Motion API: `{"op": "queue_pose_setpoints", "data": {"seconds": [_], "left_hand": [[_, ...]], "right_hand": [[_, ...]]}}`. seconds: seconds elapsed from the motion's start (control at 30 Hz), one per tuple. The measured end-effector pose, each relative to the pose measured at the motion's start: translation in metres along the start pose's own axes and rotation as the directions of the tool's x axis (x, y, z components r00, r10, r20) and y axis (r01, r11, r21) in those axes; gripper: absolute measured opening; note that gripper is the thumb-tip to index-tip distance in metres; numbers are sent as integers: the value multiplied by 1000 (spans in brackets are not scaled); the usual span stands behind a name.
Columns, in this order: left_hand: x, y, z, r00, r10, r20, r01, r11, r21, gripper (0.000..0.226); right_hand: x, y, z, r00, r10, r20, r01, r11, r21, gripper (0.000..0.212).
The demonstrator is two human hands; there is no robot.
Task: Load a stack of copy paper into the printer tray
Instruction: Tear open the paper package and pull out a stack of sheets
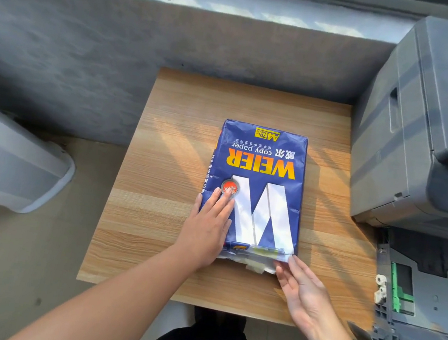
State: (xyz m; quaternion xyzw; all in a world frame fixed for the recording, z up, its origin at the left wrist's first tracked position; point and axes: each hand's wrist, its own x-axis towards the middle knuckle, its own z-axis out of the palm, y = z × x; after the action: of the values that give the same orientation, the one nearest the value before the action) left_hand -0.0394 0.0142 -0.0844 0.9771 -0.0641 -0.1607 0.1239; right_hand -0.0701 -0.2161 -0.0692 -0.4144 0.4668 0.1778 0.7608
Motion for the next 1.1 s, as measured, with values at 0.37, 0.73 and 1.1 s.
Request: {"op": "queue_pose_setpoints", "data": {"seconds": [0.37, 0.73, 1.1], "left_hand": [[-2, -2, -3, 1000, 3, 0, -3, 1000, -27, 50], [-3, -9, -3, 999, 30, -17, -31, 998, -48, 50], [-62, 6, 20, 864, -501, 56, 382, 579, -721, 41]], "right_hand": [[8, 1, 10, 983, -133, -126, 102, 968, -231, 22], [-7, -15, -31, 984, 133, 119, -68, 896, -440, 16], [2, -1, 4, 964, -219, 152, 254, 583, -771, 14]]}}
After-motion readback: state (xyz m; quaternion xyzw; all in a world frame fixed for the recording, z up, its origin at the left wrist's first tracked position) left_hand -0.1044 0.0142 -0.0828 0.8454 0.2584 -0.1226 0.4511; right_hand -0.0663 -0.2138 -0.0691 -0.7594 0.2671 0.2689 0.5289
